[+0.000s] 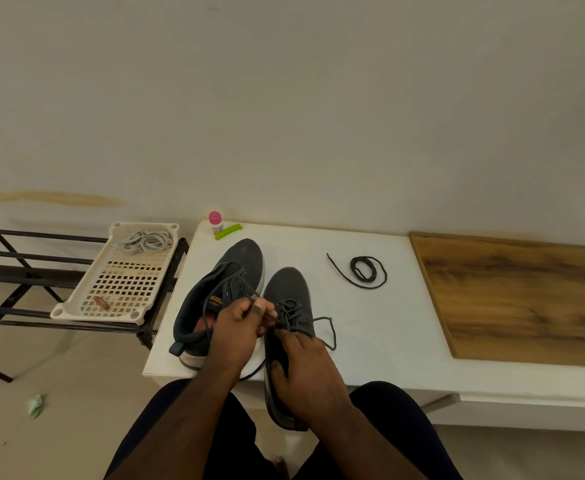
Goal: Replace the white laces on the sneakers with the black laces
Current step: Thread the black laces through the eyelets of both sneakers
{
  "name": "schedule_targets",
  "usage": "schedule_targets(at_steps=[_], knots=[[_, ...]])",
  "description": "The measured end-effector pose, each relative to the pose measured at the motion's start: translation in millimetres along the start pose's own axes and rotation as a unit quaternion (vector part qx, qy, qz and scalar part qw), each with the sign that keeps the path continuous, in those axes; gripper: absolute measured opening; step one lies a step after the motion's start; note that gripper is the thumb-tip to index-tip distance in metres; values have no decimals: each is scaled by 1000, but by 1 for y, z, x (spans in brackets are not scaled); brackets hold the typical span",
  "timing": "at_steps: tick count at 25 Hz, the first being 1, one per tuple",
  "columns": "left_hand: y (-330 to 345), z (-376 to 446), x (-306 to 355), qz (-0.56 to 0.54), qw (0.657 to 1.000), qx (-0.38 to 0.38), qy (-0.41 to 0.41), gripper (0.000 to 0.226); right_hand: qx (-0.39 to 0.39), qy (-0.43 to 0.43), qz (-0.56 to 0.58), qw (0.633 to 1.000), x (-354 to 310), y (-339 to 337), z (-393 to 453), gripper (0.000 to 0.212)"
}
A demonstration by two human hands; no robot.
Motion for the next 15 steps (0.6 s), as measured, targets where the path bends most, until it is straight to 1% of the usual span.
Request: schedule_targets(at_steps=[2, 3, 4, 5, 6, 7, 8, 9, 10, 12, 15], knots=[[-5, 1, 9, -109, 993, 52, -2, 30, -5, 8, 0, 1000, 2, 0, 1, 50], [-7, 1, 10, -141, 988, 64, -7, 31, -5, 9, 1, 1000, 2, 1, 1, 50], [-9, 1, 10, -128, 989, 67, -8, 28, -3, 8, 2, 1000, 2, 1, 1, 49], [-10, 2, 5, -60, 997, 51, -4, 23, -1, 6, 2, 1000, 2, 1, 0, 48], [-10, 2, -1, 36, 999, 15, 0, 15, 1, 3, 2, 1000, 2, 1, 0, 47], [-7, 0, -6, 120, 992, -34, 5, 9, 4, 0, 1, 1000, 1, 2, 0, 46], [-3, -1, -11, 182, 980, -81, 7, 9, 6, -2, 2, 1000, 1, 2, 0, 45], [0, -2, -13, 212, 971, -111, 10, 11, 7, -4, 3, 1000, 1, 1, 0, 43], [1, -2, -13, 236, 964, -122, 13, 13, 7, -5, 4, 1000, 1, 1, 0, 43], [1, 0, -11, 278, 952, -126, 22, 15, 9, -7, 6, 1000, 1, 2, 0, 42], [0, -1, -13, 297, 946, -130, 11, 18, 11, -6, 11, 1000, 1, 3, 0, 39]])
Point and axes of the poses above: each hand's wrist, its own z-axis towards the middle knuckle, its own y-axis out of the palm, x = y × z, the point moved 5 cm from there along z, towards the middle knuckle, and after that the axes turned 5 degrees about y, right-handed, at the moved point
